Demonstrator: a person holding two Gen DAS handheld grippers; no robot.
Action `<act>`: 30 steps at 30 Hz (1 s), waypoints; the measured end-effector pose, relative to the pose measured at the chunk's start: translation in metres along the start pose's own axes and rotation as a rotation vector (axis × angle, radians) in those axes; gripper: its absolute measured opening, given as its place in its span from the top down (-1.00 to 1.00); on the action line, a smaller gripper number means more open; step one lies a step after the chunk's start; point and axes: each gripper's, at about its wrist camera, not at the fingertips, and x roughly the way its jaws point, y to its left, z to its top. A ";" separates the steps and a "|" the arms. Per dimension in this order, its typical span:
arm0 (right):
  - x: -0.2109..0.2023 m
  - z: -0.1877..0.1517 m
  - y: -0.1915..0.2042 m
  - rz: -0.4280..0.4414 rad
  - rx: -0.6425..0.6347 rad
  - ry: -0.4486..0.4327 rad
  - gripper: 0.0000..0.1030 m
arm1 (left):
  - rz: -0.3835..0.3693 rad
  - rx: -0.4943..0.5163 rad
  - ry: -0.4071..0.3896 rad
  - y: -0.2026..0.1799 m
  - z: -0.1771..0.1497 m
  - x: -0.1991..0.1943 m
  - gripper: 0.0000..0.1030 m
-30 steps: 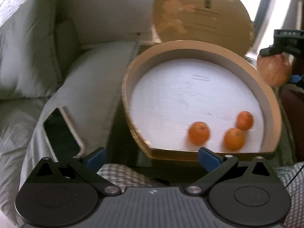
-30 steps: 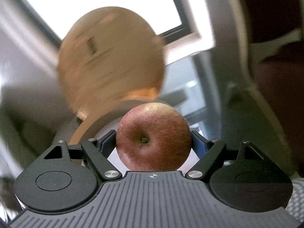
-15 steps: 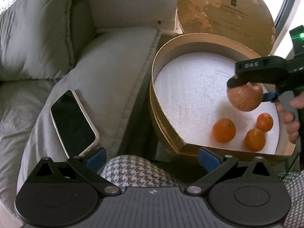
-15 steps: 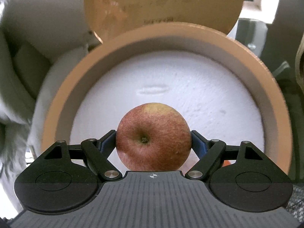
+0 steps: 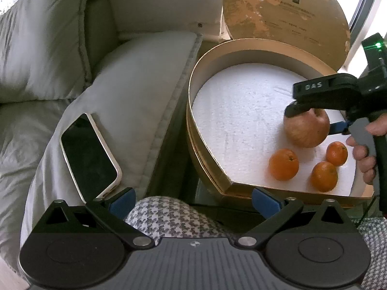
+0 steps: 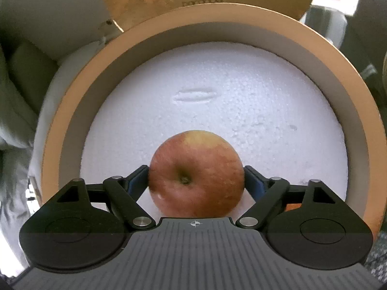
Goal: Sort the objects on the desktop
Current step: 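Carry the apple into the box and open the right gripper, then withdraw the right gripper from the box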
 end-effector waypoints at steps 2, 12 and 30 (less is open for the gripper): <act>-0.008 0.001 -0.002 0.002 0.000 -0.021 -0.70 | 0.014 -0.010 0.001 0.001 0.000 -0.002 -0.99; -0.067 -0.024 -0.031 0.083 0.038 -0.091 -0.71 | 0.030 -0.002 -0.047 -0.012 -0.007 -0.027 -0.99; -0.129 -0.113 -0.121 0.200 0.243 -0.095 -0.74 | 0.026 0.127 -0.071 -0.065 -0.027 -0.051 -0.99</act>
